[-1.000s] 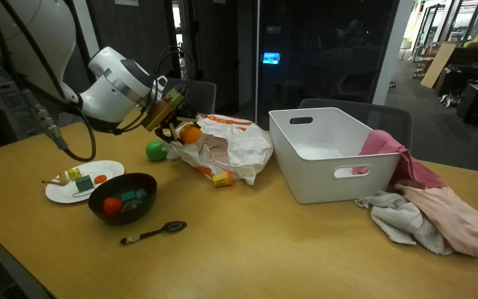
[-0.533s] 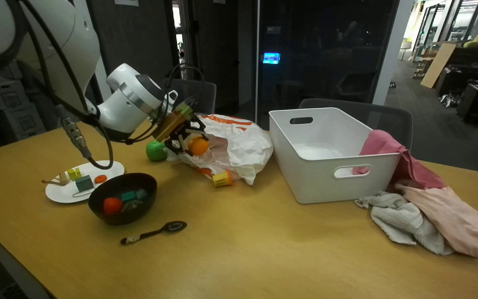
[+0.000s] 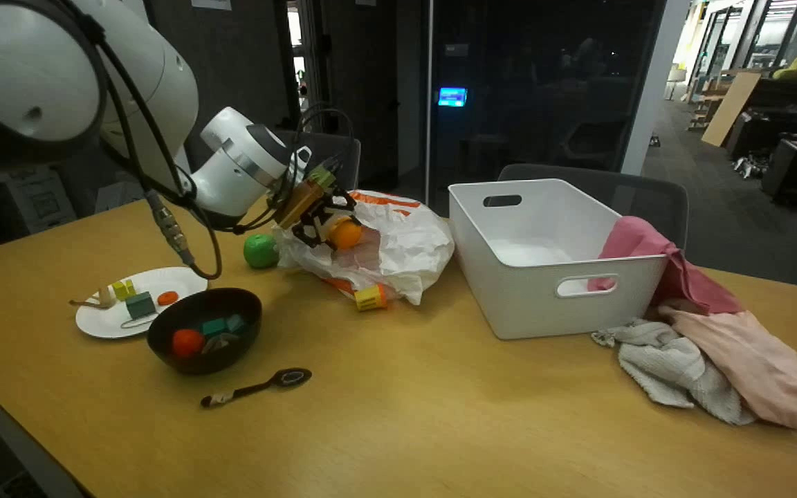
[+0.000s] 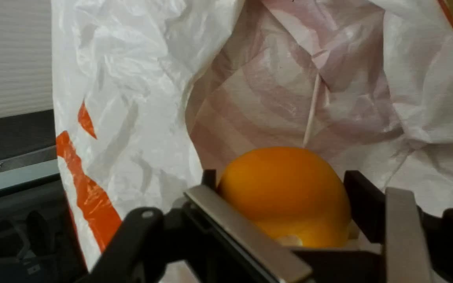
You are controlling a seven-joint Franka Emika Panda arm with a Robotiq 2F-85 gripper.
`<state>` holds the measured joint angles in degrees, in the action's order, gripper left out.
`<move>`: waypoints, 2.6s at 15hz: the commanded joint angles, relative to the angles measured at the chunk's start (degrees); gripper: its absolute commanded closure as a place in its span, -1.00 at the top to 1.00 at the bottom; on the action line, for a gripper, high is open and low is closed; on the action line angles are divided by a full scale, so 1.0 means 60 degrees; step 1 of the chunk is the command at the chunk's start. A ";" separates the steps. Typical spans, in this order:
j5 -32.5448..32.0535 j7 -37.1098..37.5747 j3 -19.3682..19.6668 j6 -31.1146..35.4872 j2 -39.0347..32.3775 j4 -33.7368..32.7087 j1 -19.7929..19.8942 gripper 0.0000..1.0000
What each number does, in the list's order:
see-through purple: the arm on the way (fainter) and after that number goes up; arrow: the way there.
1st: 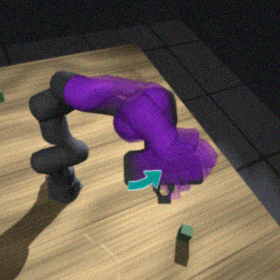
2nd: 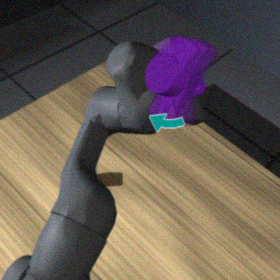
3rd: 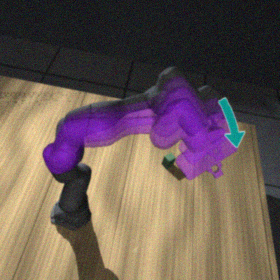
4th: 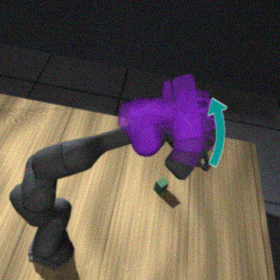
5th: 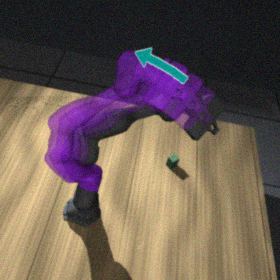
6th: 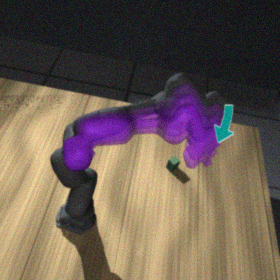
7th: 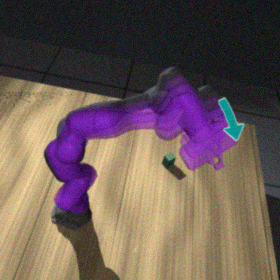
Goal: Put the orange, the apple and the yellow container in the plastic
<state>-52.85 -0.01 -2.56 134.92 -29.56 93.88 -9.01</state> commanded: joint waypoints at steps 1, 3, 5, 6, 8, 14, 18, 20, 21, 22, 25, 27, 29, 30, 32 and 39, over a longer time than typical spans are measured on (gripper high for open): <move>0.0079 -0.0240 0.0117 -0.0264 -0.0384 -0.0803 -0.0085 0.92; 0.0368 -0.0302 0.0036 -0.0478 -0.0316 -0.0836 -0.0042 1.00; 0.0991 -0.0586 -0.0164 -0.0760 -0.0064 -0.0677 0.0046 1.00; 0.1356 -0.0753 -0.0233 -0.0986 0.0053 -0.0620 0.0045 1.00; 0.2209 -0.1150 -0.0435 -0.1442 0.0441 -0.0350 0.0030 1.00; 0.3599 -0.2446 -0.1218 -0.0916 0.1980 0.1010 -0.0173 1.00; 0.5746 -0.4023 -0.1938 -0.0884 0.2502 0.1833 -0.0086 1.00; 0.6643 -0.5099 -0.2201 -0.0906 0.2523 0.2120 -0.0055 1.00; 0.6902 -0.5467 -0.2261 -0.0875 0.2493 0.2203 -0.0074 1.00; 0.6956 -0.5692 -0.2277 -0.0798 0.2398 0.2208 -0.0139 1.00; 0.6477 -0.6113 -0.2228 -0.0455 0.2179 0.2208 -0.0342 1.00; 0.5760 -0.6185 -0.2104 -0.0171 0.1986 0.2057 -0.0551 1.00; 0.4993 -0.6119 -0.1967 -0.0082 0.1710 0.1785 -0.0698 1.00; 0.4600 -0.6097 -0.1874 -0.0086 0.1537 0.1628 -0.0753 1.00; 0.3958 -0.6025 -0.1694 -0.0116 0.1237 0.1348 -0.0848 1.00; 0.2756 -0.6017 -0.1434 -0.0086 0.0096 0.0087 -0.1158 1.00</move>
<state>-34.71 -35.66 -11.83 134.31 -25.87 99.00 -14.37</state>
